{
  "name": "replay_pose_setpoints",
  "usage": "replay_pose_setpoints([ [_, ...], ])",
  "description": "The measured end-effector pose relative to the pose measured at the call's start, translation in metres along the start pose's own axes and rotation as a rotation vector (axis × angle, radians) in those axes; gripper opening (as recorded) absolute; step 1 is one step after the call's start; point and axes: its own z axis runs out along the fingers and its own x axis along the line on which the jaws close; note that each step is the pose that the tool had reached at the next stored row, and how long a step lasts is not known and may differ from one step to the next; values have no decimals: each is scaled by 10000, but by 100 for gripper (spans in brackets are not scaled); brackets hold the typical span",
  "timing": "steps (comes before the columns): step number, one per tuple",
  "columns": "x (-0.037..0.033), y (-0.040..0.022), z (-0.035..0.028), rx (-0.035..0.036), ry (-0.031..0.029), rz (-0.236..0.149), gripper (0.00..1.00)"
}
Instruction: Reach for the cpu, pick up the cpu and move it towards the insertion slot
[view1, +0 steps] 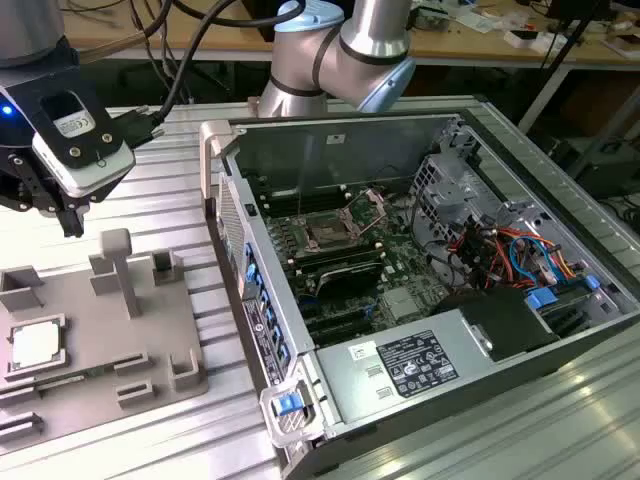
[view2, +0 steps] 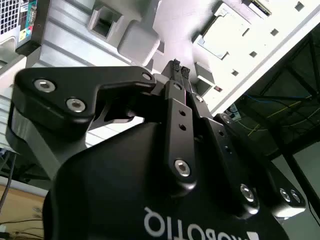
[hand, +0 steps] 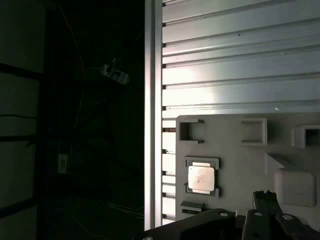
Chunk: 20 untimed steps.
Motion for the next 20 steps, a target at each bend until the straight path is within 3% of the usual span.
replay_pose_setpoints([
  [8, 11, 0, 0, 1, 1, 1, 11],
  [17, 240, 5, 2, 0, 0, 1, 11],
  [20, 241, 5, 2, 0, 0, 0, 11],
])
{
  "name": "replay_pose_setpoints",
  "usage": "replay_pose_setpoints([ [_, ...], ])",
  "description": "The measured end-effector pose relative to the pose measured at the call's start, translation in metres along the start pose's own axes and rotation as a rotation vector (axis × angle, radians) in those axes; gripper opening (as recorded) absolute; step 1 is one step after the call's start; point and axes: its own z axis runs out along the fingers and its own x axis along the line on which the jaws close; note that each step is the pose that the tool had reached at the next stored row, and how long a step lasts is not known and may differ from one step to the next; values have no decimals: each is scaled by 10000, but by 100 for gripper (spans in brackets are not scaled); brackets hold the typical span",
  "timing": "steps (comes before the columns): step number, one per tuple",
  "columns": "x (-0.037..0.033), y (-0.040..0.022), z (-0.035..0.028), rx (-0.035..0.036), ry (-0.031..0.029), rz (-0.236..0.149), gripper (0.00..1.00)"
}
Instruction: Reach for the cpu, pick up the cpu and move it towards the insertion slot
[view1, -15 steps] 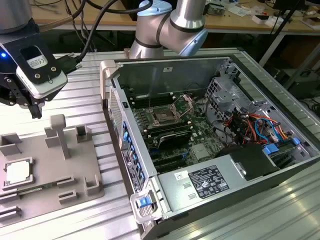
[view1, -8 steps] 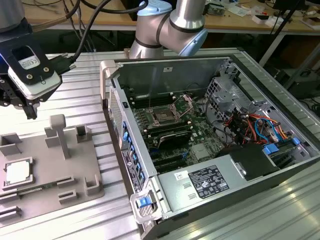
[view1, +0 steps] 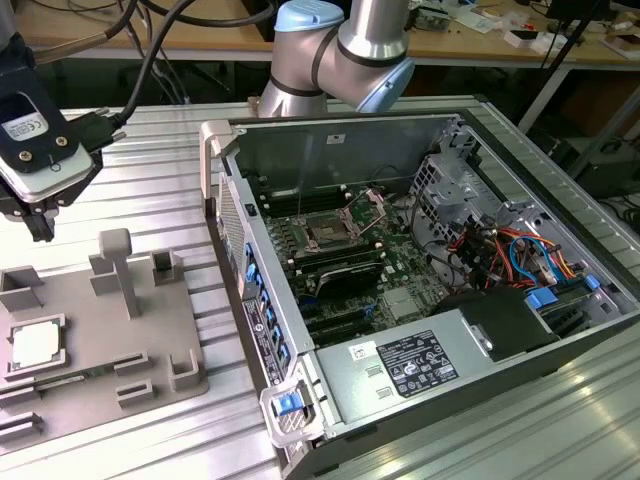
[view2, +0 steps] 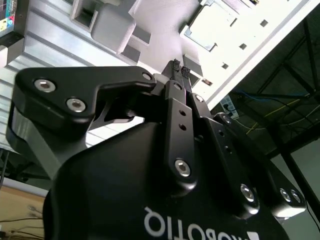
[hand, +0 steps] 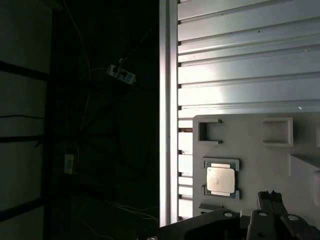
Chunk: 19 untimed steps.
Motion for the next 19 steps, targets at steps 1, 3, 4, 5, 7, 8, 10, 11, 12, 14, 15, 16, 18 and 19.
replay_pose_setpoints([
  [1, 1, 0, 0, 0, 0, 0, 11],
  [3, 1, 0, 0, 0, 0, 0, 11],
  [4, 1, 0, 0, 0, 0, 0, 17],
  [5, 1, 0, 0, 0, 0, 0, 17],
  [7, 1, 0, 0, 0, 1, 0, 24],
  [8, 2, 0, 0, 0, 0, 0, 24],
  [10, 2, 0, 0, 0, 0, 0, 24],
  [11, 2, 0, 0, 0, 0, 0, 24],
  [12, 2, 0, 0, 0, 0, 0, 25],
  [14, 3, 0, 0, 0, 0, 0, 32],
  [15, 3, 0, 0, 0, 0, 0, 32],
  [16, 3, 0, 0, 1, 0, 0, 32],
  [18, 26, 1, 2, 0, -1, 2, 32],
  [19, 52, 2, 7, 0, 0, 1, 32],
])
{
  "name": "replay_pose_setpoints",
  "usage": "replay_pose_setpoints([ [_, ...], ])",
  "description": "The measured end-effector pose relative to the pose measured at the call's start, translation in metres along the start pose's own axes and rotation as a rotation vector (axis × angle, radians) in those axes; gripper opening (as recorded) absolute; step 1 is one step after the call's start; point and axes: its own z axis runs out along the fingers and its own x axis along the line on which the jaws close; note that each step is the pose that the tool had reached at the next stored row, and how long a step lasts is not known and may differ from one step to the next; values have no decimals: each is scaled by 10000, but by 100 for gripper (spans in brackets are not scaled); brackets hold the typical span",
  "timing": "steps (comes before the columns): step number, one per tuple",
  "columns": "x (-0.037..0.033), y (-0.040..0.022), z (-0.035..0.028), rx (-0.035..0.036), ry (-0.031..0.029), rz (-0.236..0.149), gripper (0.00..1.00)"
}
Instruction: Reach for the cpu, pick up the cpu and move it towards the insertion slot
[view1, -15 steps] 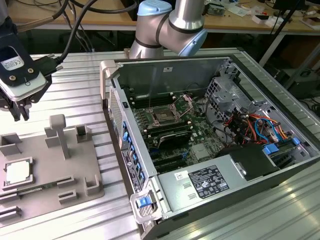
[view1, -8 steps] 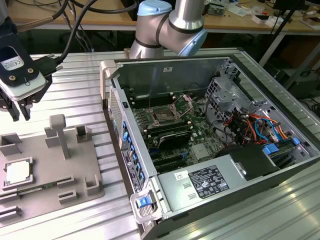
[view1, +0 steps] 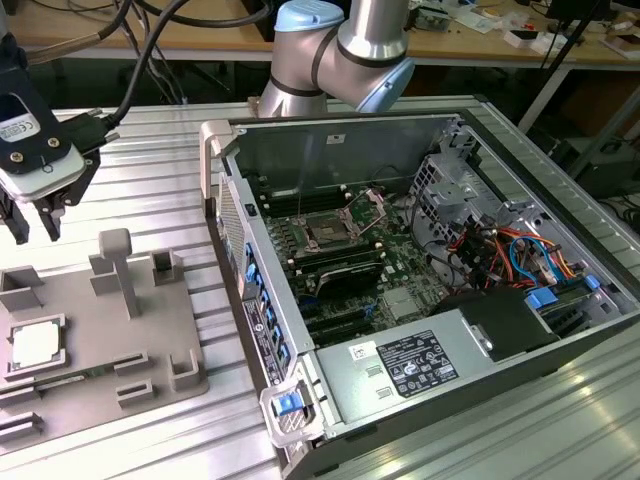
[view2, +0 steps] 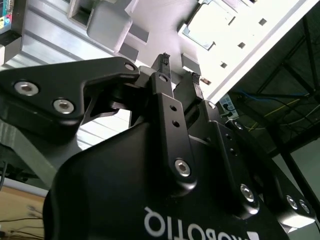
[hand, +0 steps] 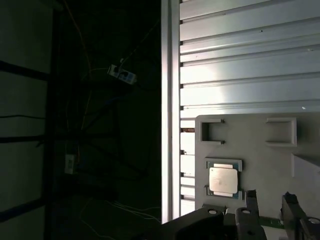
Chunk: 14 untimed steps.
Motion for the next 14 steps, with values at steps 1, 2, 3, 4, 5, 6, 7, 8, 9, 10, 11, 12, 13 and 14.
replay_pose_setpoints([
  [1, 23, 1, 4, 0, 0, 0, 32],
  [2, 38, 1, 8, 0, 0, 0, 32],
  [3, 57, 1, 14, 0, 0, -1, 32],
  [4, 74, 2, 19, 0, 0, -1, 32],
  [5, 96, 2, 26, -1, 0, -1, 32],
  [6, 119, 3, 32, -1, -2, 0, 32],
  [7, 144, 4, 37, 0, -1, 1, 32],
  [8, 164, 5, 41, 0, -1, 1, 32],
  [9, 185, 5, 44, 0, 1, 0, 32],
  [10, 208, 6, 48, 0, 0, 0, 32],
  [11, 248, 7, 55, 1, 1, -1, 32],
  [12, 275, 8, 58, 0, 0, 0, 32],
  [13, 295, 8, 60, 0, 0, 0, 32],
  [14, 306, 8, 60, -1, 0, -2, 32],
])
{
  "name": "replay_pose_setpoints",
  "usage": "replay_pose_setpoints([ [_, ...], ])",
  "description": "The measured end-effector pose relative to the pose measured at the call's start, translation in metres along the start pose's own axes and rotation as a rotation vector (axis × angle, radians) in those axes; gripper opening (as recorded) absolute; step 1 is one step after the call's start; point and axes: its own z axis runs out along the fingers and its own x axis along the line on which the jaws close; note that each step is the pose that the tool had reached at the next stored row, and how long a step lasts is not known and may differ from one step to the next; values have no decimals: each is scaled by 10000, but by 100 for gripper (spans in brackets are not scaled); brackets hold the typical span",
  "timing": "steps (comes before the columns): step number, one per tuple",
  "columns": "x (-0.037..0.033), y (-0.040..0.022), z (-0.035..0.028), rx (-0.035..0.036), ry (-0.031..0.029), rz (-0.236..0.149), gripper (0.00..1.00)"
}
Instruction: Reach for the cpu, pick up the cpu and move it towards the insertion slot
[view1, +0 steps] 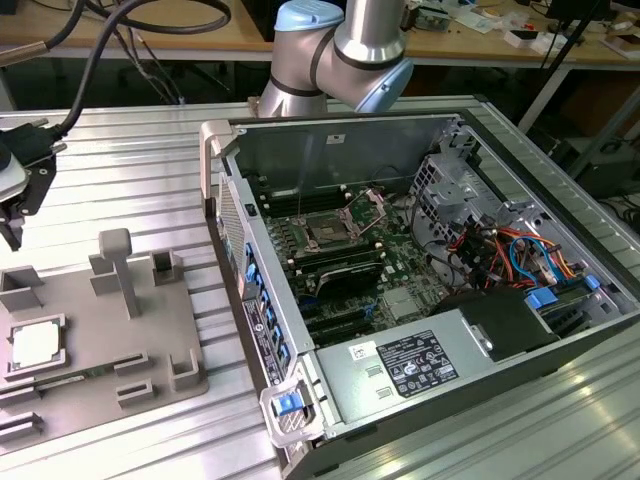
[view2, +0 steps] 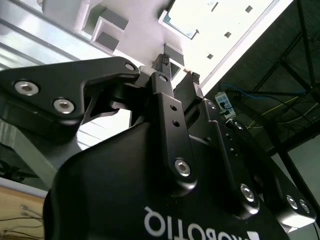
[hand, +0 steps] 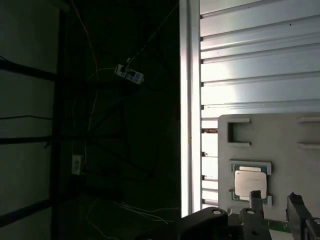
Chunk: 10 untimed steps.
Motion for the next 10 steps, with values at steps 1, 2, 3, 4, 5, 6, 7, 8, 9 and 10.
replay_pose_setpoints([
  [1, 0, 0, 0, 0, 0, 0, 32],
  [2, 2, 1, 0, 0, 0, 1, 32],
  [3, 2, 1, 0, 0, 0, 1, 32],
  [4, 3, 0, 0, 0, 0, 1, 32],
  [5, 3, 1, 0, 0, 0, 1, 32],
  [6, 4, 1, 0, 0, 0, 1, 33],
  [7, 4, 1, 0, 0, 0, 1, 39],
  [8, 4, 1, 0, 0, 0, 1, 39],
  [9, 5, 1, 0, 1, 0, 2, 45],
  [10, 5, 0, 0, 0, 0, 1, 51],
])
